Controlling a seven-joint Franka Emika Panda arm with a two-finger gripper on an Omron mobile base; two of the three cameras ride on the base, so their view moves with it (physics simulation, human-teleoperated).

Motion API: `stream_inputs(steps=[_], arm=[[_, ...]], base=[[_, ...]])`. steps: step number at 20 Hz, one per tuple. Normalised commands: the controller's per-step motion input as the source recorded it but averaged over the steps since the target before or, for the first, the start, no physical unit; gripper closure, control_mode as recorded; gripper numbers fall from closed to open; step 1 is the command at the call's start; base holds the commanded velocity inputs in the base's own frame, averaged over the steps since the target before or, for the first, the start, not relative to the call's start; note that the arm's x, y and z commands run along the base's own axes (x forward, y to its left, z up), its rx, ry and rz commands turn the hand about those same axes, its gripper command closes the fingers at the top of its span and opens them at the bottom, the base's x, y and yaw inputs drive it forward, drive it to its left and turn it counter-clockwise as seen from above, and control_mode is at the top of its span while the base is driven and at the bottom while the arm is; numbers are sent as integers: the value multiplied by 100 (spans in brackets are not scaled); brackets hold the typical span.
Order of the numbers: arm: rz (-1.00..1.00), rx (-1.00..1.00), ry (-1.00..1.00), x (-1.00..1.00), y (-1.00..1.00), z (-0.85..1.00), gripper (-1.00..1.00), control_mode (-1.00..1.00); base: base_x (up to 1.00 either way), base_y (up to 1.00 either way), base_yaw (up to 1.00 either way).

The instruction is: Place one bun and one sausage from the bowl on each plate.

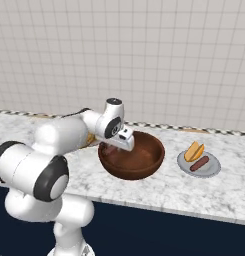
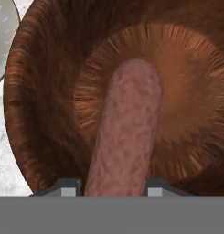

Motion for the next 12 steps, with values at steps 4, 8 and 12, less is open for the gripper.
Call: stream_inputs(steps=[4,8,12], arm=[[7,0,-3,-39,65,57,100,-100],[13,0,0,-7,86,23,100,-100],[12,0,0,8,89,5,100,-100]], base=[[0,0,0],[0,0,0],[0,0,0]])
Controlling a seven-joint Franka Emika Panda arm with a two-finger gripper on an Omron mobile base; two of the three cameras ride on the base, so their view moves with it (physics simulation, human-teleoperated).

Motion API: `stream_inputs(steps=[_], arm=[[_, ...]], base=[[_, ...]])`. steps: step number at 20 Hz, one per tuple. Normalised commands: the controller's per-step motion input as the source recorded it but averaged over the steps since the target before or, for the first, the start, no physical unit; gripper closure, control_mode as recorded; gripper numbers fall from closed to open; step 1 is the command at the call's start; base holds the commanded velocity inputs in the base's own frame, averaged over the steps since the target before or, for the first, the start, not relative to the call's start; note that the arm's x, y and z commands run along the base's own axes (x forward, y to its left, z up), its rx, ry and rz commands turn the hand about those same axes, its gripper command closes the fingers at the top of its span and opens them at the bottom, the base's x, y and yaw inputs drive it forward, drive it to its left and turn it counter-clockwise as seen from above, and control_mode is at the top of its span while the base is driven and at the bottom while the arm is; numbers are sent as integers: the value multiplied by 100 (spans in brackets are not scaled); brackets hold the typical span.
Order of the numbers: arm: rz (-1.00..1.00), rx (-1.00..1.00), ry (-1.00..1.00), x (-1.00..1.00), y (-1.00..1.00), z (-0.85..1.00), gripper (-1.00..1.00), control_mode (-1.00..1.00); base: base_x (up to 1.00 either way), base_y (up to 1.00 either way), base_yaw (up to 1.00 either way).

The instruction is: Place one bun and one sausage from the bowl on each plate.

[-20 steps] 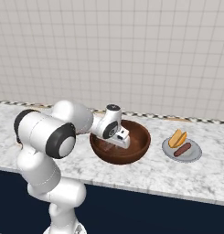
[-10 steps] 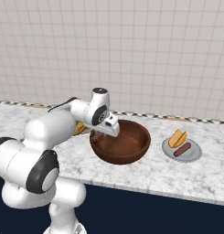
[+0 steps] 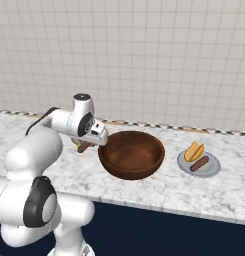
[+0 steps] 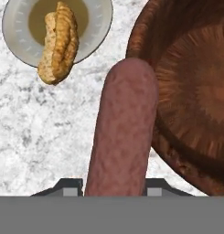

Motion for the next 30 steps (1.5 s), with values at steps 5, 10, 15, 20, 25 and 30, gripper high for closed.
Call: stream_inputs(steps=[5,10,15,20,25,30], arm=[[11,0,0,24,82,2,100,-100],[16,0,0,35,69,5,100,-100],[11,0,0,49,63,0,100,-100],[3,-5,-1,48,50,-7,100,-100],[0,-1,-13,29,9,-3,100,-100],[-5,-2,-17,30,-5,-1,100,-100]], base=[[0,0,0],[0,0,0],[0,0,0],[0,0,0],[0,0,0],[0,0,0]])
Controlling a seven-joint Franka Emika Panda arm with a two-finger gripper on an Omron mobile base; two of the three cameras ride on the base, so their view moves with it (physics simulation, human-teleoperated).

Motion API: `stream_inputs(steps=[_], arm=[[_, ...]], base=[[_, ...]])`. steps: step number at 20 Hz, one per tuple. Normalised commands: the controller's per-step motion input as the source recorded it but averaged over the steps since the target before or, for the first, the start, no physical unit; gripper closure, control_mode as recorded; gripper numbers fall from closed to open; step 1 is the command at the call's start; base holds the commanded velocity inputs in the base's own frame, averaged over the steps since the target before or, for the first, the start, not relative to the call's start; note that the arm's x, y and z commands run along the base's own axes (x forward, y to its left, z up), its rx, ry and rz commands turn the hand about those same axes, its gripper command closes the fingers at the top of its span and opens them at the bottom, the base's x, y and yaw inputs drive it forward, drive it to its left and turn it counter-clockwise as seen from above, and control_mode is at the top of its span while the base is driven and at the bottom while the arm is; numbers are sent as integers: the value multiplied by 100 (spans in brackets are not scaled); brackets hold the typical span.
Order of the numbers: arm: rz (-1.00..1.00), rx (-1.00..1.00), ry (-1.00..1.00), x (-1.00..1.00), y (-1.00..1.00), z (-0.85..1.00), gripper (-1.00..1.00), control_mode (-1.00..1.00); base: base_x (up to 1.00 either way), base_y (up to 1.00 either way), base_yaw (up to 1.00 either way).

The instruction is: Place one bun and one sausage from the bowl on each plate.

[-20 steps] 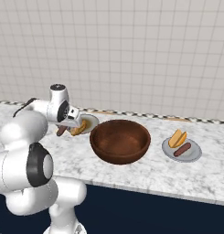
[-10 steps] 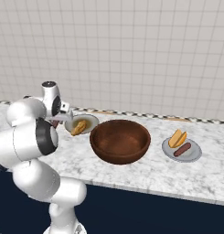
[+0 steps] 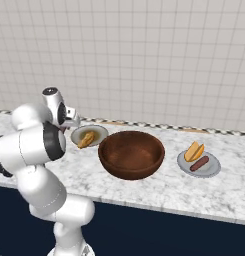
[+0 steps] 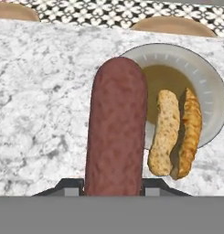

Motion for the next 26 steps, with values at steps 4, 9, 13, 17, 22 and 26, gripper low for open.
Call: stream_inputs(steps=[4,9,13,17,22,26], arm=[[-14,0,-17,38,-30,-12,100,-100],[-7,0,-10,27,-18,-3,100,-100],[0,0,0,2,0,-1,100,-100],[0,0,0,0,-3,-3,100,-100],[0,0,0,6,-11,-12,100,-100],[0,0,0,7,-5,-13,100,-100]], base=[[0,0,0],[0,0,0],[0,0,0],[0,0,0],[0,0,0],[0,0,0]])
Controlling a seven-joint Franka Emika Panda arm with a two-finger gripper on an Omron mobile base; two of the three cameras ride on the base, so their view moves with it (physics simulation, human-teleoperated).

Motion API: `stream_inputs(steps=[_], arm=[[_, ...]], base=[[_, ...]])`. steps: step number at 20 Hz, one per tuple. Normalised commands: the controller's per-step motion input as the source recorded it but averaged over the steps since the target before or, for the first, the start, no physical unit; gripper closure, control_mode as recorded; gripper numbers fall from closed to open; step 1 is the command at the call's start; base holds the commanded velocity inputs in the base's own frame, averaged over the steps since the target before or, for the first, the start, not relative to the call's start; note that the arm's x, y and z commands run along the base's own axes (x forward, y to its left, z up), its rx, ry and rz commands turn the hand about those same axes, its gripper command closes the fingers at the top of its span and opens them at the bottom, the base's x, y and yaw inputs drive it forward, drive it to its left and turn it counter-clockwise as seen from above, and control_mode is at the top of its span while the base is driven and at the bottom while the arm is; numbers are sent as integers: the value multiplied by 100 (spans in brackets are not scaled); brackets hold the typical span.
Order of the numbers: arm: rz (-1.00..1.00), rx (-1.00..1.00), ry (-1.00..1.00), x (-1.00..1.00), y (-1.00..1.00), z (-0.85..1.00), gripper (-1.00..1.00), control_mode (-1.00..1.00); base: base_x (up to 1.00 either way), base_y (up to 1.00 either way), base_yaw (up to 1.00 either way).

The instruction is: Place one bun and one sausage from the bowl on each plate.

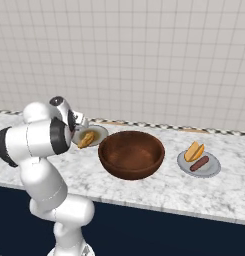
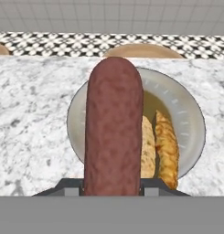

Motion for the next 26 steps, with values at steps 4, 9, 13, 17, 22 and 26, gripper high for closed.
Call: stream_inputs(steps=[4,9,13,17,22,26], arm=[[0,0,0,16,0,-11,100,-100],[-1,0,0,26,0,-10,100,-100],[0,0,0,21,0,-16,100,-100],[0,0,0,9,0,-23,100,-100],[0,0,0,0,0,-28,100,-100],[0,0,0,0,0,-3,100,-100]], base=[[0,0,0],[0,0,0],[0,0,0],[0,0,0],[0,0,0],[0,0,0]])
